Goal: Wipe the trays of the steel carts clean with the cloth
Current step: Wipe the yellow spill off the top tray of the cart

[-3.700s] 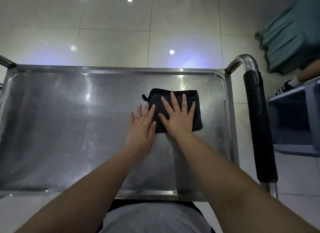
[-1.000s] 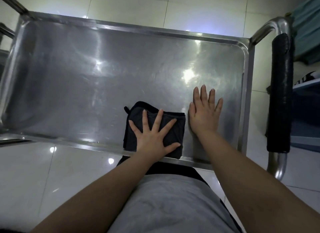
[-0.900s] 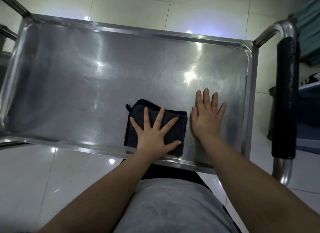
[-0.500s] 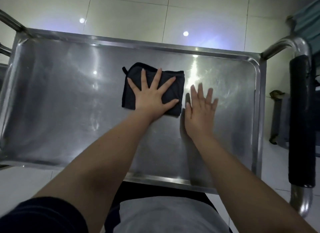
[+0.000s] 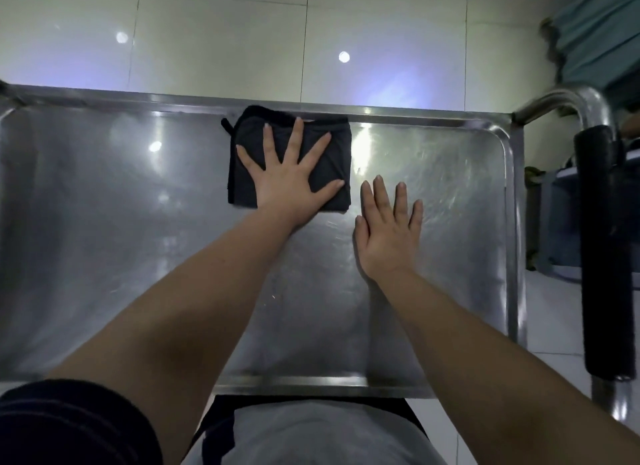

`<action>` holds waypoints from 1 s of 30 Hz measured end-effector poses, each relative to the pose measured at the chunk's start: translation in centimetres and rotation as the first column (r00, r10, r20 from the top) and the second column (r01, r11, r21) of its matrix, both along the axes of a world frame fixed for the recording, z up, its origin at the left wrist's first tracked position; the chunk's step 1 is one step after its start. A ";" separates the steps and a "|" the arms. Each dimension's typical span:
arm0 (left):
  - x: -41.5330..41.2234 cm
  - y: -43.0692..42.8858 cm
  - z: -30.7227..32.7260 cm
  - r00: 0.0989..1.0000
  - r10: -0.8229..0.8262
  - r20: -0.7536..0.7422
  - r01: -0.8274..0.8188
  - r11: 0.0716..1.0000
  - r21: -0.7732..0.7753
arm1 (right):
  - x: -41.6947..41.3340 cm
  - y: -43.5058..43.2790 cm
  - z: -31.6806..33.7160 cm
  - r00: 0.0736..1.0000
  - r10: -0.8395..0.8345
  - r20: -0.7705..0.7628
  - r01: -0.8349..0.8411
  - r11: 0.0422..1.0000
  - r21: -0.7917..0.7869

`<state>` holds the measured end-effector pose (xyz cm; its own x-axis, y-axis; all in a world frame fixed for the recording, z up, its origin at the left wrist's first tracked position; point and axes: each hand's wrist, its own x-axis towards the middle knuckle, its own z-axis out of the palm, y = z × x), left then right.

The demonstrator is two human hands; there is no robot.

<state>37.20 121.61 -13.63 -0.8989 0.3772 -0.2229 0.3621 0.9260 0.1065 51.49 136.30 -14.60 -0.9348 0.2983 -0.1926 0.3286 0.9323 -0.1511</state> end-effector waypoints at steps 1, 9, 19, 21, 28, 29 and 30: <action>0.8 -0.4 0.0 1.000 -0.005 0.005 0.005 1.000 0.001 | 0.0 0.1 0.0 1.000 -0.001 0.007 0.001 1.000 0.002; 15.6 -7.2 0.8 0.992 -0.123 0.025 0.122 0.991 0.051 | -0.2 0.1 0.4 0.999 -0.008 0.046 0.009 1.000 -0.019; 25.1 -11.1 1.4 0.991 -0.061 0.119 0.065 0.997 -0.030 | 0.1 -0.7 1.3 0.998 -0.026 0.061 0.027 1.000 -0.011; 25.0 -11.0 1.5 0.989 -0.055 0.134 0.059 0.998 -0.028 | -0.7 -2.3 2.1 0.999 0.041 -0.004 -0.041 0.998 -0.041; 23.0 -11.6 1.7 0.992 -0.023 0.123 0.028 0.999 -0.036 | -5.2 -7.3 1.5 0.977 0.214 -0.027 -0.215 0.961 -0.173; 22.1 -12.0 1.7 0.994 0.000 0.111 0.004 0.999 -0.040 | -5.0 -7.4 1.2 0.980 0.199 -0.020 -0.200 0.967 -0.156; 20.9 -12.5 1.6 0.995 0.024 0.097 -0.020 0.999 -0.045 | -4.9 -7.5 1.0 0.981 0.193 -0.019 -0.194 0.971 -0.143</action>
